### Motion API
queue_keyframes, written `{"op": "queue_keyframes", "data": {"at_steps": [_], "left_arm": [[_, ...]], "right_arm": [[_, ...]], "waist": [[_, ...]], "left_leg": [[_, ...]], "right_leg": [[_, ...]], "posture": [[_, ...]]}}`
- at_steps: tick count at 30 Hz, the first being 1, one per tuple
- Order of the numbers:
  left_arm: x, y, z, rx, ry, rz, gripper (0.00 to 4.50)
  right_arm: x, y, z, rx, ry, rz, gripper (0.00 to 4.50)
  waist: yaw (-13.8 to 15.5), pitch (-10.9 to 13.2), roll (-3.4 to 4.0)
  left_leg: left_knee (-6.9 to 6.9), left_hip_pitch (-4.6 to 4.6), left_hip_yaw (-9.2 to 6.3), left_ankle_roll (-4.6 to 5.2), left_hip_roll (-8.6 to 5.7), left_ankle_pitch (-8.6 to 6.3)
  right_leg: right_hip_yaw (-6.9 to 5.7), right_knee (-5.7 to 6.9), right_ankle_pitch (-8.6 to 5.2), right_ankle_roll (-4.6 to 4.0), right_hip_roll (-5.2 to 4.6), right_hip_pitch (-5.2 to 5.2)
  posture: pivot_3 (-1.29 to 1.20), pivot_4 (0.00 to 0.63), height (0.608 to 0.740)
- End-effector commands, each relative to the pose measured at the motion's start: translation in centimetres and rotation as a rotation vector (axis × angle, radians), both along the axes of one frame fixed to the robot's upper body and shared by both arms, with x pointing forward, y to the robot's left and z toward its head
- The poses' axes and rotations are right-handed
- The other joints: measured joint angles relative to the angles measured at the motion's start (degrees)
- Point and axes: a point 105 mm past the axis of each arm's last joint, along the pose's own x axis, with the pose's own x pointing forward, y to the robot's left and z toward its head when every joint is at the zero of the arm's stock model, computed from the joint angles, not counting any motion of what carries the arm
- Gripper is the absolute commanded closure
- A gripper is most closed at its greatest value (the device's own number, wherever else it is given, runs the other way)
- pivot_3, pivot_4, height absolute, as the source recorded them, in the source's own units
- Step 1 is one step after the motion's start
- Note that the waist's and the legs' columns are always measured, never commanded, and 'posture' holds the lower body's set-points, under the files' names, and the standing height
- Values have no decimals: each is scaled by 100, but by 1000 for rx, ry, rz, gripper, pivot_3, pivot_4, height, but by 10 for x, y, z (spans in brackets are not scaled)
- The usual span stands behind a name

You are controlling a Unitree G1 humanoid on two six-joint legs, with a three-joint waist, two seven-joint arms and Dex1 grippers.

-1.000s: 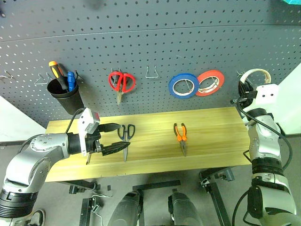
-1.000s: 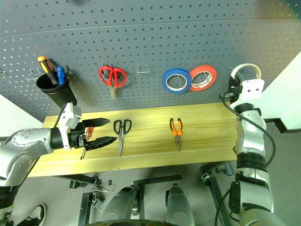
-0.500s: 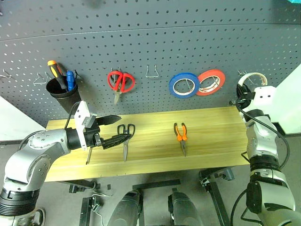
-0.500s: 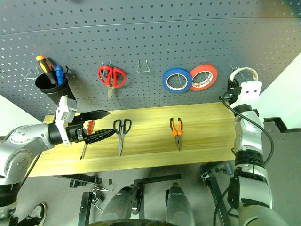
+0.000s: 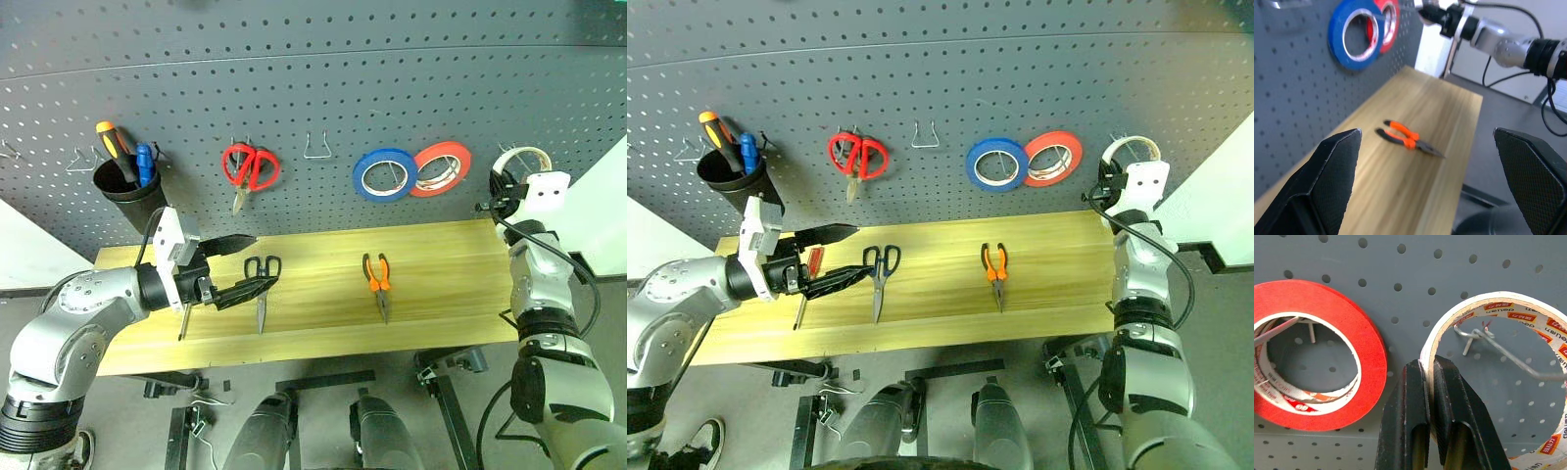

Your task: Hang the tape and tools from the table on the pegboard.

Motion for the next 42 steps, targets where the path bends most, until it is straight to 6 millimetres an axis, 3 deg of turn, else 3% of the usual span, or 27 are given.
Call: {"op": "queue_keyframes", "data": {"at_steps": [1,13,14,42], "left_arm": [[-5,-3,15,-18,-86,-17,0],[-6,-3,15,-19,-90,-8,0],[-5,-3,15,-18,-90,-7,0],[-2,1,12,-12,-91,31,0]], "right_arm": [[2,-5,17,-25,-45,-11,4490],[11,-5,9,-13,18,-20,4490],[12,-6,9,-9,20,-28,4210],[16,-6,6,-23,55,-38,4210]], "waist": [[0,4,-5],[-7,9,-5],[-7,9,-5],[4,10,-7]], "left_leg": [[0,-1,0,0,0,0],[-2,-1,0,0,0,0],[-2,-1,0,0,0,0],[-2,-1,0,-1,0,0]], "right_leg": [[0,0,0,0,0,0],[0,-1,0,0,1,-1],[0,-1,0,0,1,-1],[0,-3,0,0,1,0]], "posture": [[154,227,740],[164,225,740],[165,224,740],[164,219,740]]}}
